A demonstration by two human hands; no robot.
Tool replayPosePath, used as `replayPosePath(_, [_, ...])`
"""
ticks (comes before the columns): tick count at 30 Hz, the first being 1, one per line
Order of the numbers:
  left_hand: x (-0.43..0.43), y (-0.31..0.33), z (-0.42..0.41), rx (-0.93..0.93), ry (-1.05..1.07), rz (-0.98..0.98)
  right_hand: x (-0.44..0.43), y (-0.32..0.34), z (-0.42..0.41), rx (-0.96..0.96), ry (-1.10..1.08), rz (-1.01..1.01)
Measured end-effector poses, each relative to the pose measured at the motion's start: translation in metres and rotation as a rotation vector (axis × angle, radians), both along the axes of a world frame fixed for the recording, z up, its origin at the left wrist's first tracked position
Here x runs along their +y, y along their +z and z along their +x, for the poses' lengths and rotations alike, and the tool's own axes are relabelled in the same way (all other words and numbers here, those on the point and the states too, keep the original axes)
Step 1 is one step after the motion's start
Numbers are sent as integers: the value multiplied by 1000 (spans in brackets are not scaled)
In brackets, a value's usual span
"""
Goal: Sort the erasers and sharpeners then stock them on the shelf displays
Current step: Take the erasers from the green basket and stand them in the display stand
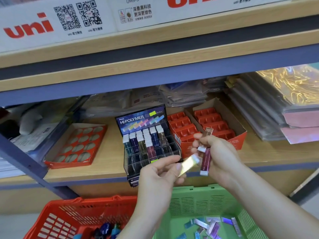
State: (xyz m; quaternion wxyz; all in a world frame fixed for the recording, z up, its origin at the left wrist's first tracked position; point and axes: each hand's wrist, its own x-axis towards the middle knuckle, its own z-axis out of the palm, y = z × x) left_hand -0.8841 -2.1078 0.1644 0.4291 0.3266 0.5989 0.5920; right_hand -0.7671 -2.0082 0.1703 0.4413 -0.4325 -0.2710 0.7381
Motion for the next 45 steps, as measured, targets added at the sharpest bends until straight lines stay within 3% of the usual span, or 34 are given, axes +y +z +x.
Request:
replayPosePath(4, [4, 1, -4, -131, 85, 92, -3, -2, 4, -62, 272, 61])
replayPosePath(7, [7, -1, -3, -136, 108, 123, -15, -3, -6, -150, 506, 252])
replayPosePath(12, [4, -1, -16, 87, 69, 85, -19, -3, -14, -240, 480, 366])
replayPosePath(16, [5, 12, -32, 285, -75, 47, -19, 0, -15, -472, 596, 564])
replayPosePath(19, [7, 18, -42, 438, -96, -12, -24, -1, -17, -541, 644, 546])
replayPosePath(23, [15, 36, -73, 511, 20, 41, -21, -2, -15, -358, 613, 287])
replayPosePath(26, [32, 40, -110, 682, 157, 48, -15, -3, -12, -247, 491, 147])
replayPosePath(35, [63, -1, -135, 1031, 139, -8, -13, -9, -11, -266, 450, 163])
replayPosePath(41, [74, -16, -135, 1422, -43, 144, -12, -4, -8, -137, 463, 94])
replayPosePath(45, [75, -23, -134, 1472, -61, 108, -8, -9, -12, -88, 553, 132])
